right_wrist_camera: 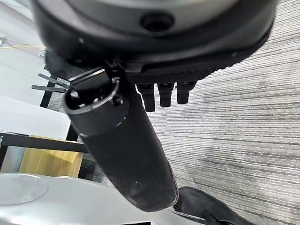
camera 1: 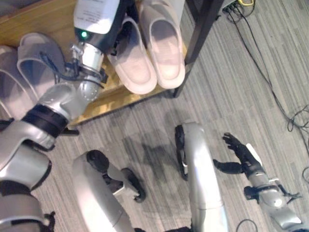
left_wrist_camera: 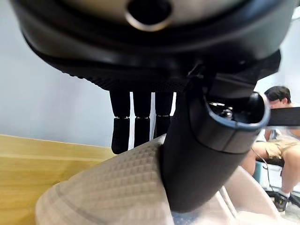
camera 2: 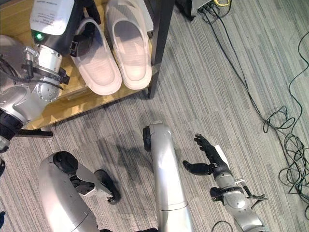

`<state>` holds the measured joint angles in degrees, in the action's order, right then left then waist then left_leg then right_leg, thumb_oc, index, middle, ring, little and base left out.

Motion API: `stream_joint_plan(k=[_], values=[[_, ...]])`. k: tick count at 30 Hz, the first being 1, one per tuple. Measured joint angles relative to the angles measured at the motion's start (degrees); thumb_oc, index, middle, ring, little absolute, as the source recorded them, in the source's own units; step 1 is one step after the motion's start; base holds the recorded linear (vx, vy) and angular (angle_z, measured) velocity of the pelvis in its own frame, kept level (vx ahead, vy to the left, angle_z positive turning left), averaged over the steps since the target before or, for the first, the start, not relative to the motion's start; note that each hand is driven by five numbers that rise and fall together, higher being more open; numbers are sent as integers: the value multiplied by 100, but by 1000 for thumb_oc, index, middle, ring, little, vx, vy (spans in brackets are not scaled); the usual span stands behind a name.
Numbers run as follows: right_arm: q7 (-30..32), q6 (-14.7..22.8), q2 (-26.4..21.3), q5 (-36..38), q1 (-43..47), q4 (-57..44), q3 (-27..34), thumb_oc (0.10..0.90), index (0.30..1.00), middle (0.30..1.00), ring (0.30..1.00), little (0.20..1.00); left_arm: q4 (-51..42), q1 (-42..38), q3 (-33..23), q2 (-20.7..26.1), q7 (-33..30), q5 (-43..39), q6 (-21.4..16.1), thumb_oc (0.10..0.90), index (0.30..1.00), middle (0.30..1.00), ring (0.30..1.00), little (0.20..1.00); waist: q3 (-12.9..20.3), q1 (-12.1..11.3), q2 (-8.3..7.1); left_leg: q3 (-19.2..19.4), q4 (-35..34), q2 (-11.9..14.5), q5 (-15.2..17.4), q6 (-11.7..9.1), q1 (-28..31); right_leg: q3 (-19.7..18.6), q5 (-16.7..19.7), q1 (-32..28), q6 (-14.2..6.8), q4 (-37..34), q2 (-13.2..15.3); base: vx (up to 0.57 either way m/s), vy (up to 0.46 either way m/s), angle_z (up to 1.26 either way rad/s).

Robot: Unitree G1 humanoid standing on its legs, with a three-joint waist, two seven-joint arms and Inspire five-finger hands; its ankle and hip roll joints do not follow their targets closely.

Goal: Arrange the slippers neatly on the shoe rack.

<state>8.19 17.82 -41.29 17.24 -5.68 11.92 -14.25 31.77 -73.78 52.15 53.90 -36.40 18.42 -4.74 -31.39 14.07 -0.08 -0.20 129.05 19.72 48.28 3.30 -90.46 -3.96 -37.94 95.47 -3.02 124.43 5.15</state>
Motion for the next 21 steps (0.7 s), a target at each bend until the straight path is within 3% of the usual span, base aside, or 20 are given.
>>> stream_joint_plan(k=[10, 21], values=[[-28, 77, -13, 96, -8, 188, -1, 800, 900, 900, 900, 900, 94, -129, 1, -79, 210, -13, -65, 800, 900, 900, 900, 900, 4, -34, -95, 48, 14, -24, 3, -6, 61, -52, -33, -3, 47, 82, 26, 3, -3, 2], [9, 85, -12, 67, -43, 199, -7, 800, 900, 900, 900, 900, -820, 695, -320, -32, 207, -3, -200, 800, 900, 900, 900, 900, 5, -196, -99, 5, 105, -104, 43, -97, 67, -64, -214, 11, 104, 294, 113, 2, -11, 4]])
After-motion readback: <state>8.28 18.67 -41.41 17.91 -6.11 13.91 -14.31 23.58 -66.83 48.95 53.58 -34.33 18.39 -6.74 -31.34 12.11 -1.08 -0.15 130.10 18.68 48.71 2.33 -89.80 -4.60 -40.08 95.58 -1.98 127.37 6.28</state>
